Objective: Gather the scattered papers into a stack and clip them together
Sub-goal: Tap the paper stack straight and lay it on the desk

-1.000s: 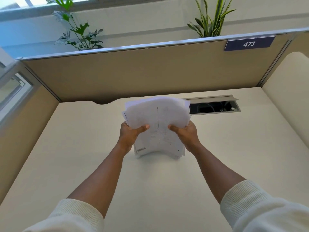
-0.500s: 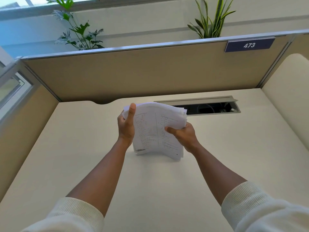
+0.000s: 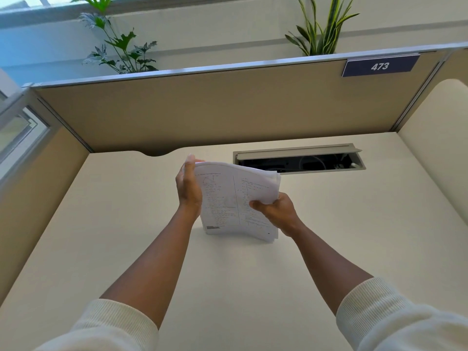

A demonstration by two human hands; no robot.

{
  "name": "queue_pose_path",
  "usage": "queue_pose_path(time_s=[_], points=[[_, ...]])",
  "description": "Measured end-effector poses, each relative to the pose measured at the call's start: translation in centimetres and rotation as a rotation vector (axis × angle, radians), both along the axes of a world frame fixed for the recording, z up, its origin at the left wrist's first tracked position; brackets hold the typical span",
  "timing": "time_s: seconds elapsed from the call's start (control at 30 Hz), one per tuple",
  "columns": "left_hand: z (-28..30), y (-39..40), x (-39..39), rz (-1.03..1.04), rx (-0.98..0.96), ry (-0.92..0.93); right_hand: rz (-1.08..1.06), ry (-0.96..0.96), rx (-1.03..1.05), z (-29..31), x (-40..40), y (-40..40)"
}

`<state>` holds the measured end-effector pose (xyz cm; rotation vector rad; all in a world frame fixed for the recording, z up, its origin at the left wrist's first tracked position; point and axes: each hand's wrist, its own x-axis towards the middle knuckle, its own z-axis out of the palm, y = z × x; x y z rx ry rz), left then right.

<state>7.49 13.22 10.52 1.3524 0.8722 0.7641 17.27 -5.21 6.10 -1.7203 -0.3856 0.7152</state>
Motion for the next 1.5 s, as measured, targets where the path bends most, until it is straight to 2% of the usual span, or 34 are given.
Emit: queue_pose_path(time_s=[0.2, 0.43, 0.77, 1.17, 1.37, 1.5], points=[[0.5, -0.5, 0.1, 0.071, 0.019, -0.01, -0.012, 0.002, 0.007, 0.2, -0.4, 0.0], [0.9, -0.5, 0.2, 0.132, 0.165, -0.051, -0.014, -0.05, 0.08, 2.4, 0.3, 0.6], [0.7, -0.7, 0.2, 0.134, 0.194, -0.064, -0.105, -0.091, 0.272, 4.0, 0.0, 1.1], [0.1, -0.6, -0.1, 0.104, 0.149, -0.048, -0.131, -0.115, 0.308, 4.6, -0.6, 1.5], [0.1, -1.0, 0.0, 0.109, 0.245, -0.025, -0.24, -0.209, 0.308, 5.4, -1.0, 1.9], [0.2, -0.9, -0.3, 0.084, 0.275, -0.027, -0.201, -0.247, 0.324, 5.9, -0.8, 1.9]])
